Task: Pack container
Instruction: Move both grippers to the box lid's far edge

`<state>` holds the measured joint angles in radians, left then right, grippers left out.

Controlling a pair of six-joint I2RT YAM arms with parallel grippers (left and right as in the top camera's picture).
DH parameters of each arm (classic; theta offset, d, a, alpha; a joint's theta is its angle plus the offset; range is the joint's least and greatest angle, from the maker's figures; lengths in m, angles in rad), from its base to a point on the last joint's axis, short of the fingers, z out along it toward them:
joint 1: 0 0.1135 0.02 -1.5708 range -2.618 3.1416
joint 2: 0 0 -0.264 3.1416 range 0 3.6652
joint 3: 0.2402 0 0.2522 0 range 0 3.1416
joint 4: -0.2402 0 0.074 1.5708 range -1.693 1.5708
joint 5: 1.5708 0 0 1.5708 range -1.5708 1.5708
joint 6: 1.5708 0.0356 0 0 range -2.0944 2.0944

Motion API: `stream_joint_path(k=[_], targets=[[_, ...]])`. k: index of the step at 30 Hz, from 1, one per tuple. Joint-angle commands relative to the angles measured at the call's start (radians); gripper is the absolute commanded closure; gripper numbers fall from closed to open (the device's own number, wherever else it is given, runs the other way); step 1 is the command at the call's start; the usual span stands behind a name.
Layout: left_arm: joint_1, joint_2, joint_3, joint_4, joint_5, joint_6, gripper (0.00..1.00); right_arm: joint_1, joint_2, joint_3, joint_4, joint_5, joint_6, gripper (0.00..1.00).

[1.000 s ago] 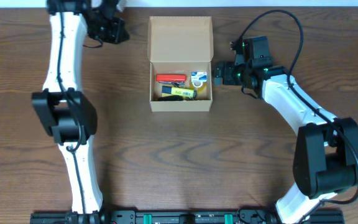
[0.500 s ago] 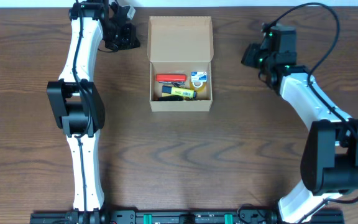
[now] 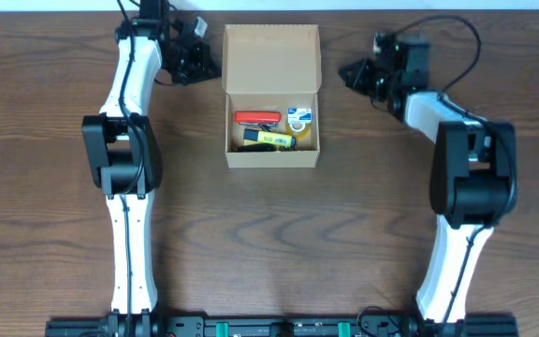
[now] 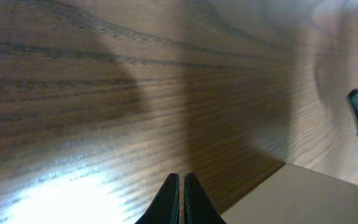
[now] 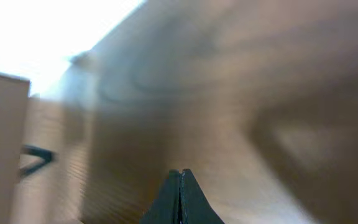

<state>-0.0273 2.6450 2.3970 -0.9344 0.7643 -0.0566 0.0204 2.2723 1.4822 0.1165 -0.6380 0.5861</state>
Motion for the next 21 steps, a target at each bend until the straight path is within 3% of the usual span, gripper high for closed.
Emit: stream_joint_path(k=[1,10,21], targets=[[-0.004,-0.008,-0.001,0.005,0.058,-0.03,0.94,0.022,0.06,0.115,-0.001,-0.14,0.039,0.99],[-0.029,-0.008,-0.001,0.004,0.18,0.001,0.94,0.081,0.1,0.184,0.008,-0.261,0.043,0.99],[-0.029,-0.009,0.027,-0.02,0.232,0.038,0.94,0.065,0.099,0.185,0.061,-0.386,0.037,0.99]])
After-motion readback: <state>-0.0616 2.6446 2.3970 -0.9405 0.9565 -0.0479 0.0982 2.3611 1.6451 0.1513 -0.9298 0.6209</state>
